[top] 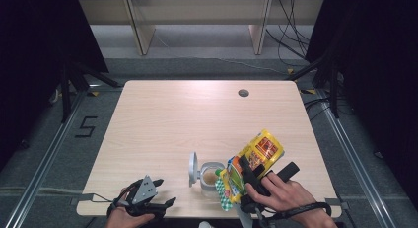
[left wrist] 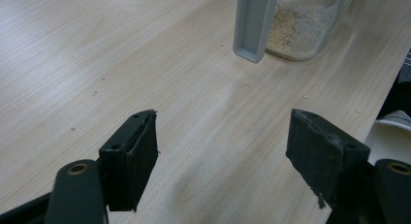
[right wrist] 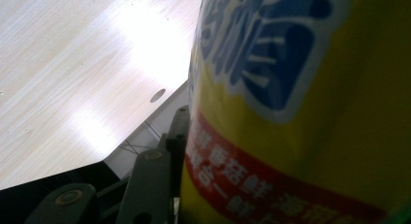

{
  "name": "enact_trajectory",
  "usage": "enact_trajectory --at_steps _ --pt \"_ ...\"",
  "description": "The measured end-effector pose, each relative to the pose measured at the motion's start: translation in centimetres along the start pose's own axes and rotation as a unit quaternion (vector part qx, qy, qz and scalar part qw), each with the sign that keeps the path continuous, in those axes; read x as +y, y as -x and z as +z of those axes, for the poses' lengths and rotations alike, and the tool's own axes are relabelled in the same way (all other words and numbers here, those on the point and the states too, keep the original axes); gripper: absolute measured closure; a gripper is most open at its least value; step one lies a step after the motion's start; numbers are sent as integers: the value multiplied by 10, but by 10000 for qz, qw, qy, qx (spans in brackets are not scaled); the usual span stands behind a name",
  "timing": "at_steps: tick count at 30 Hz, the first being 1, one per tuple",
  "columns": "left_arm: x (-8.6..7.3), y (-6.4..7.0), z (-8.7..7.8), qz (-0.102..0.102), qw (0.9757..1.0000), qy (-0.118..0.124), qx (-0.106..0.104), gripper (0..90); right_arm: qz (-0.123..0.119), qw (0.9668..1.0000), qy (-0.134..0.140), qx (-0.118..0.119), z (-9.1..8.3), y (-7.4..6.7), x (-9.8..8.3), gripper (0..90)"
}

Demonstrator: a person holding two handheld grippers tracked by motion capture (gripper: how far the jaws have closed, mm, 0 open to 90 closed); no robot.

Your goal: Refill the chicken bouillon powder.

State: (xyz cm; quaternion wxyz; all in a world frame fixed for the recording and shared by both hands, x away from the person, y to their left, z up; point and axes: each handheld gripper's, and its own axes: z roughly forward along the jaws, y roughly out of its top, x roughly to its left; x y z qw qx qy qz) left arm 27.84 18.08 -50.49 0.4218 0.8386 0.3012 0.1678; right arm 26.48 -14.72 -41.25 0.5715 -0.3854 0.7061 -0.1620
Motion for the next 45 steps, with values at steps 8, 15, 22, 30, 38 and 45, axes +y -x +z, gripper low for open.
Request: enact_trajectory --at_steps 8,15,22,30,38,45 --pt "0 0 0 -4 10000 -5 1 262 -73 10000 29 -5 0 1 0 629" --pt "0 0 0 -6 10000 0 3 262 -7 10000 16 5 0 0 0 629" --pt "0 -1 0 24 10000 -29 17 262 -38 10000 12 4 0 1 0 629" --pt "0 0 0 22 10000 -25 17 262 -77 10000 14 -33 0 2 0 629" --pt "0 -1 0 23 10000 -27 21 262 -18 10000 25 -13 0 1 0 629" --pt "0 0 0 -4 10000 20 29 262 -33 10000 29 -16 0 1 0 630"
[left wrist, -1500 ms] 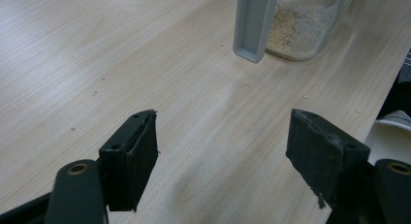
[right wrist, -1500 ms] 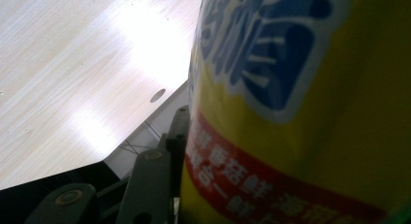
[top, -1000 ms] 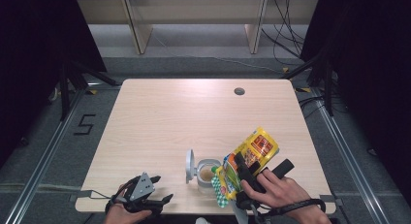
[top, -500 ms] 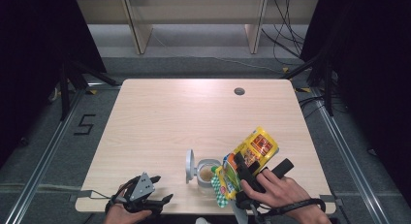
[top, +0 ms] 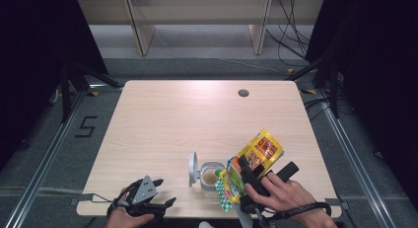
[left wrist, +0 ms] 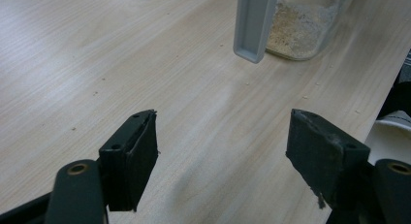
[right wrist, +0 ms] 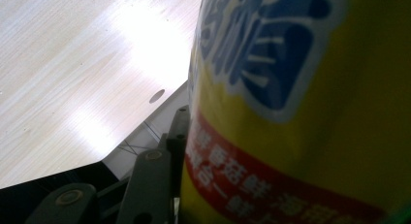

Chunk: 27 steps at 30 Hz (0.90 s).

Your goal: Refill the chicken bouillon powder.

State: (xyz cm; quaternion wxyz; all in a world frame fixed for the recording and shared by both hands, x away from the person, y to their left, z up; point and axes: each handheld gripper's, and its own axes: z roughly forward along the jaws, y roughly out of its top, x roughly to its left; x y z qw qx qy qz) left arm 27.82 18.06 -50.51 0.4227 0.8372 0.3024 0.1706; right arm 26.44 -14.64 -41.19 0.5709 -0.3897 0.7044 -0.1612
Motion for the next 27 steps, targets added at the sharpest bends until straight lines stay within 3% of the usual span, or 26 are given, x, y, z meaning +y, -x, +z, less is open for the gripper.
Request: enact_trajectory --at_steps 27 --pt "0 0 0 -28 10000 2 0 262 -29 10000 24 -23 0 1 0 630"
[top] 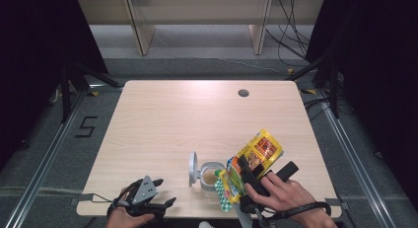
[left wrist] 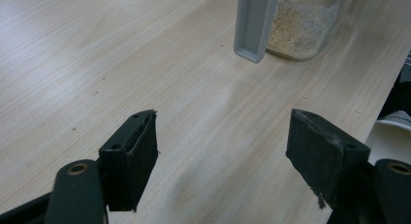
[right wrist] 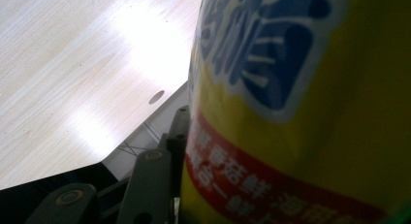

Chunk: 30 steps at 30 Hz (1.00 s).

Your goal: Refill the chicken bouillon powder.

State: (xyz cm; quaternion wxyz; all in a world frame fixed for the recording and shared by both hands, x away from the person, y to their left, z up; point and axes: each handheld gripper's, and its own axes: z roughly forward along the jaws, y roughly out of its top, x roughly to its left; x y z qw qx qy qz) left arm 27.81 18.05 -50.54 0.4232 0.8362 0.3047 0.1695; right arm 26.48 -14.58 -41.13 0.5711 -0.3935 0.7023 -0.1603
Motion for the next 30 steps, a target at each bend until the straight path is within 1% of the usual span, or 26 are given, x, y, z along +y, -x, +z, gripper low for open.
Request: enact_trajectory --at_steps 1,2,5,7,9,10,11,13,15,16,17,18,20,21,22,23,25,30 --pt "0 0 0 11 10000 -13 -7 262 -27 10000 -8 2 0 0 0 630" --pt "0 0 0 12 10000 -7 -3 262 -116 9999 32 -24 0 2 0 630" --pt "0 -1 -1 49 10000 -48 -4 262 -1 10000 40 1 0 1 0 630" --pt "0 -1 -1 36 10000 -43 -8 262 84 10000 8 26 0 0 0 630" --pt "0 -1 -1 41 10000 -43 2 261 1 10000 35 19 1 2 -1 630" --pt "0 -1 -1 11 10000 -15 -17 261 -31 10000 54 0 1 2 -1 630" --pt "0 -1 -1 16 10000 -24 -11 261 24 10000 12 9 0 1 -1 630" --pt "0 0 0 14 10000 2 1 261 19 10000 -1 24 -1 1 -2 630" --pt "0 0 0 15 10000 -4 5 261 74 10000 8 17 -1 0 -2 630" --pt "0 0 0 7 10000 1 5 261 67 10000 13 -9 -1 0 -2 631" --pt "0 -1 -1 40 10000 -56 -4 261 78 10000 -5 23 -1 0 -2 630" --pt "0 -1 0 14 10000 -31 -15 261 53 10000 -2 28 0 0 -2 631" --pt "0 -1 0 41 10000 -57 -2 261 27 10000 3 10 0 0 -2 631" --pt "0 0 0 11 10000 -13 -12 261 -6 10000 2 13 0 1 -2 631" --pt "0 0 0 13 10000 -18 -12 261 -21 10000 2 44 0 1 -2 631" --pt "0 -1 -1 45 10000 -42 5 261 1 10000 9 36 0 1 -2 630" --pt "0 -1 -1 38 10000 -38 3 261 49 10000 26 21 0 1 -1 631" --pt "0 -1 0 9 10000 -18 -15 261 68 10000 32 15 0 1 -2 630"
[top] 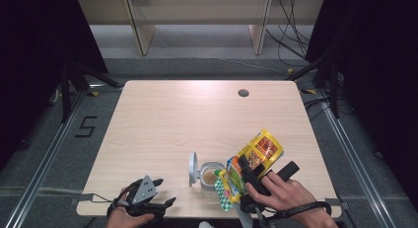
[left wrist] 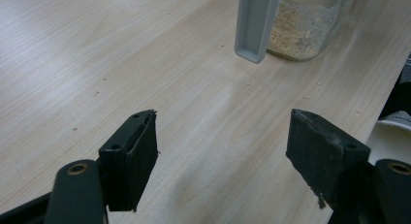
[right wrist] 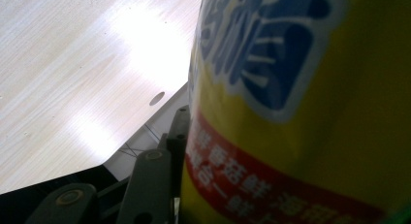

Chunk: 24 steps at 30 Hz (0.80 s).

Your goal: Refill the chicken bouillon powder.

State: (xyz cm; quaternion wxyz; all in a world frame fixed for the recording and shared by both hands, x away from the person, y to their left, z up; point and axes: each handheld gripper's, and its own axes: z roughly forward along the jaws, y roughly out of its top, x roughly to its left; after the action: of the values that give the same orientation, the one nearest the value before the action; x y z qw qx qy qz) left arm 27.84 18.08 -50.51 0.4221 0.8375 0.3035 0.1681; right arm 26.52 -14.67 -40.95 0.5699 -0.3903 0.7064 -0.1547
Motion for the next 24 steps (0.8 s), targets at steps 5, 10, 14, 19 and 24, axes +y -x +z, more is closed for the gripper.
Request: enact_trajectory --at_steps 5,10,14,19,24 --pt "0 -1 -1 33 10000 -21 19 261 22 10000 -21 8 0 0 -1 631" --pt "0 -1 -1 31 10000 -21 18 261 23 10000 -7 1 0 0 0 631" --pt "0 -1 0 36 10000 -24 20 261 -10 10000 -12 22 0 1 0 631" --pt "0 -1 -1 35 10000 -20 21 261 -59 10000 7 0 1 0 3 633" --pt "0 0 0 16 10000 -2 13 261 -99 9999 -9 14 -1 1 0 634"
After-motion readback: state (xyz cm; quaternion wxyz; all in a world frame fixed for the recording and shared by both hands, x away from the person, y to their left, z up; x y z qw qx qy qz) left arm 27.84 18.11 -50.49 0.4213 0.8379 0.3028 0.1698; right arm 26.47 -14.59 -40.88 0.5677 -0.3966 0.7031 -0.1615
